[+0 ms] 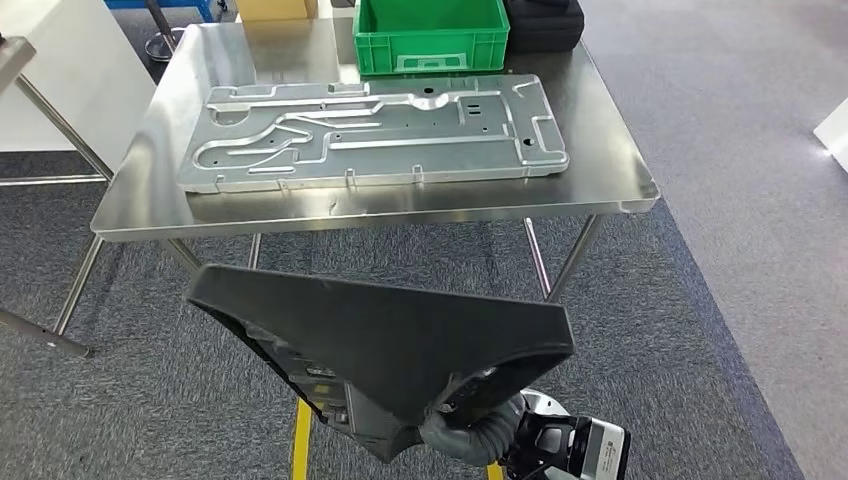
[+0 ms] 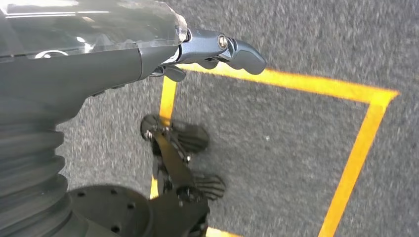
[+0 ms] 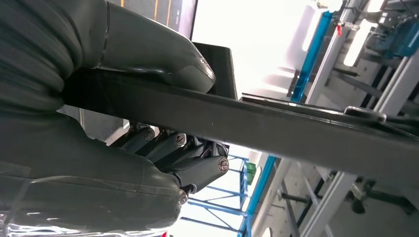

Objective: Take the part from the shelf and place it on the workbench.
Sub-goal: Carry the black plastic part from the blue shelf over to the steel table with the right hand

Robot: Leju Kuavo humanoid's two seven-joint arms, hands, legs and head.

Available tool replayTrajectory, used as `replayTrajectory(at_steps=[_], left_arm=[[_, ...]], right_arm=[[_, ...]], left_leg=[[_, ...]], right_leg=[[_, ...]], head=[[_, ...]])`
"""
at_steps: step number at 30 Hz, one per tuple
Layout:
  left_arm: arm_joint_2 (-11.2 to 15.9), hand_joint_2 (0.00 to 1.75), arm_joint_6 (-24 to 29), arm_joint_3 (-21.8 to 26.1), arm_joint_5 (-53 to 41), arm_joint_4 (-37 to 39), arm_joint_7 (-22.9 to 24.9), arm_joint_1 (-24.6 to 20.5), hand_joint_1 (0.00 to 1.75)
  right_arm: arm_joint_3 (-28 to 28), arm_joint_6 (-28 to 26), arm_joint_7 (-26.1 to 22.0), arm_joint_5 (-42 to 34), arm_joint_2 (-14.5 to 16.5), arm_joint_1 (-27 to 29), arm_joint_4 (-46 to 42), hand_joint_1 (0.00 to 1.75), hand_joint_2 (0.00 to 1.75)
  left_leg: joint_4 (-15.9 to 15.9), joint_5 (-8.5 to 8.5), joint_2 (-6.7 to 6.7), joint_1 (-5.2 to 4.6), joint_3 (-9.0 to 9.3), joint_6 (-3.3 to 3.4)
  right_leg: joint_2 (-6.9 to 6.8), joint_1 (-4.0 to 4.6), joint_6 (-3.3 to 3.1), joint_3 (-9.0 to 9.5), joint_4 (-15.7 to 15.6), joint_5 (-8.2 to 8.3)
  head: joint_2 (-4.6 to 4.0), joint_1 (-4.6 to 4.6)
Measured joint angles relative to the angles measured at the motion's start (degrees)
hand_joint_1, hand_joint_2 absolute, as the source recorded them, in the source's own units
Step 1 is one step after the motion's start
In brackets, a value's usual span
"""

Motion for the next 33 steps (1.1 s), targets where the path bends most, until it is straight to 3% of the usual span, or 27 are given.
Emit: replayTrajectory(at_steps=[2,4,6,7,8,9,11,12,14,16,17,19,21,22,25,26,27,30,31,33], left_arm=[[-0.1,1.75,0.0,0.0,0.0,0.0,0.0,-0.1,0.00],[-0.1,1.75,0.0,0.0,0.0,0.0,0.0,-0.1,0.00],[-0.1,1.75,0.0,0.0,0.0,0.0,0.0,0.1,0.00],[-0.1,1.75,0.0,0.0,0.0,0.0,0.0,0.1,0.00],[0.0,1.75,0.0,0.0,0.0,0.0,0.0,0.1,0.00],[0.0,1.75,0.0,0.0,0.0,0.0,0.0,0.2,0.00],[0.1,1.75,-0.1,0.0,-0.1,0.0,0.0,0.2,0.00],[0.1,1.75,-0.1,0.0,-0.2,0.0,0.0,0.2,0.00],[0.1,1.75,-0.2,0.0,-0.2,0.0,-0.1,0.2,0.00],[0.2,1.75,-0.2,0.0,-0.3,0.0,-0.2,0.2,0.00],[0.2,1.75,-0.2,0.0,-0.4,0.0,-0.2,0.1,0.00],[0.2,1.75,-0.2,0.0,-0.5,0.0,-0.3,0.1,0.00],[0.2,1.75,-0.2,0.0,-0.5,0.0,-0.4,0.1,0.00],[0.2,1.75,-0.2,0.0,-0.5,0.0,-0.4,0.1,0.00],[0.1,1.75,-0.4,0.0,-0.6,0.0,-0.6,0.1,0.00],[0.1,1.75,-0.5,0.0,-0.6,0.0,-0.7,0.1,0.00],[0.1,1.75,-0.6,0.0,-0.7,0.0,-0.7,0.0,0.00],[0.1,1.75,-0.7,0.0,-0.7,0.0,-0.9,-0.1,0.00],[0.1,1.75,-0.7,0.0,-0.8,0.0,-1.0,-0.2,0.00],[0.1,1.75,-0.8,0.0,-0.8,0.0,-1.0,-0.3,0.00]], right_arm=[[0.0,0.1,0.0,-0.1,0.1,-0.2,0.0,1.55,1.75],[0.0,0.2,-0.1,-0.1,0.1,-0.3,0.0,1.55,1.75],[0.0,0.3,-0.1,-0.2,0.1,-0.3,0.0,1.55,1.75],[0.0,0.3,-0.1,-0.2,0.1,-0.3,0.0,1.55,1.75],[0.0,0.4,-0.2,-0.2,0.1,-0.3,0.0,1.55,1.75],[0.0,0.4,-0.2,-0.2,0.1,-0.3,0.0,1.55,1.75],[0.0,0.3,-0.2,-0.2,0.1,-0.3,0.0,1.55,1.75],[0.0,0.3,-0.2,-0.2,0.1,-0.3,0.0,1.55,1.75],[-0.1,0.2,-0.2,-0.2,0.1,-0.4,-0.1,1.55,1.75],[-0.1,0.1,-0.2,-0.2,0.1,-0.4,-0.3,1.55,1.75],[-0.2,0.1,-0.2,-0.2,0.1,-0.4,-0.3,1.55,1.75],[-0.3,-0.2,-0.3,-0.1,0.1,-0.3,-0.4,1.55,1.75],[-0.4,-0.4,-0.3,0.1,0.1,-0.1,-0.4,1.55,1.75],[-0.5,-0.5,-0.3,0.2,0.1,0.0,-0.4,1.55,1.75],[-0.7,-0.6,-0.3,0.4,0.1,0.1,-0.3,1.55,1.75],[-0.8,-0.6,-0.3,0.5,0.1,0.2,-0.3,1.55,1.75],[-0.9,-0.7,-0.3,0.7,0.0,0.3,-0.3,1.55,1.75],[-1.1,-0.9,-0.3,1.2,0.0,0.4,-0.5,1.55,1.75],[-1.2,-1.1,-0.3,1.5,0.0,0.3,-0.5,1.55,1.75],[-1.2,-2.1,-0.3,2.5,0.0,0.3,-0.6,1.55,1.75]], left_leg=[[5.6,-0.91,0.34,0.18,-3.26,-0.52],[11.9,-3.80,0.48,0.27,-8.02,-0.92],[13.2,-5.17,0.53,0.30,-10.96,-0.93],[11.4,-4.11,0.54,0.30,-11.19,-0.78],[8.0,-1.59,0.57,0.29,-10.72,-0.63],[4.5,1.99,0.64,0.25,-10.13,-0.37],[-0.1,6.59,0.79,-0.08,-9.39,0.15],[-0.8,7.44,0.83,-0.24,-9.32,0.49],[-1.2,7.14,0.72,-0.25,-8.65,1.17],[-2.0,6.77,0.61,-0.05,-7.33,1.82],[-2.4,6.53,0.57,0.03,-6.66,2.08],[-2.5,5.72,0.54,0.01,-5.72,2.42],[-2.5,4.68,0.45,0.00,-4.54,2.43],[-2.5,4.08,0.38,0.00,-3.73,2.37],[-2.5,2.20,0.18,-0.06,-1.41,1.82],[-2.5,1.64,0.11,-0.11,-1.04,1.48],[-2.4,1.29,0.05,-0.15,-0.73,1.11],[-1.8,0.75,0.10,-0.21,0.01,0.08],[-0.6,0.30,0.22,-0.17,-0.47,-0.22],[5.4,-1.80,0.46,0.04,-3.65,-0.82]], right_leg=[[-0.11,-0.14,-0.54,1.58,-0.6,-0.73],[-0.13,-0.14,-0.70,2.88,-0.8,-1.81],[-0.03,-0.13,-0.66,4.57,-0.8,-3.15],[0.01,-0.13,-0.60,5.54,-0.8,-3.84],[0.02,-0.12,-0.49,6.55,-0.8,-4.57],[0.00,-0.10,-0.33,7.42,-0.8,-5.30],[0.03,-0.01,0.23,8.45,-0.9,-6.49],[0.06,0.04,0.56,8.71,-0.8,-6.79],[0.06,0.11,1.20,8.98,-0.5,-6.83],[0.03,0.05,1.71,7.67,2.8,-6.68],[0.02,-0.03,1.96,5.88,5.9,-7.23],[0.02,-0.10,2.32,1.03,12.5,-9.91],[0.01,-0.17,2.42,-2.42,15.0,-11.67],[0.00,-0.19,2.37,-2.91,13.7,-10.74],[-0.03,0.02,1.62,-1.33,3.8,-2.25],[-0.02,0.21,1.27,-0.95,1.7,-0.40],[0.03,0.36,0.95,-0.83,0.6,0.41],[0.21,0.20,-0.13,0.33,-0.1,-0.04],[0.17,0.08,-0.47,1.02,-0.3,-0.28],[0.08,0.00,-0.93,2.10,-0.6,-0.93]], head=[[0.00,-0.02],[0.00,-0.03],[0.00,-0.03],[0.00,-0.03],[0.00,-0.03],[0.00,-0.01],[-0.01,0.04],[-0.01,0.05],[0.00,0.07],[0.00,0.15],[0.00,0.17],[0.00,0.21],[0.00,0.21],[0.00,0.21],[0.00,0.23],[0.00,0.23],[0.00,0.23],[0.00,0.20],[0.00,0.13],[0.00,0.06]])
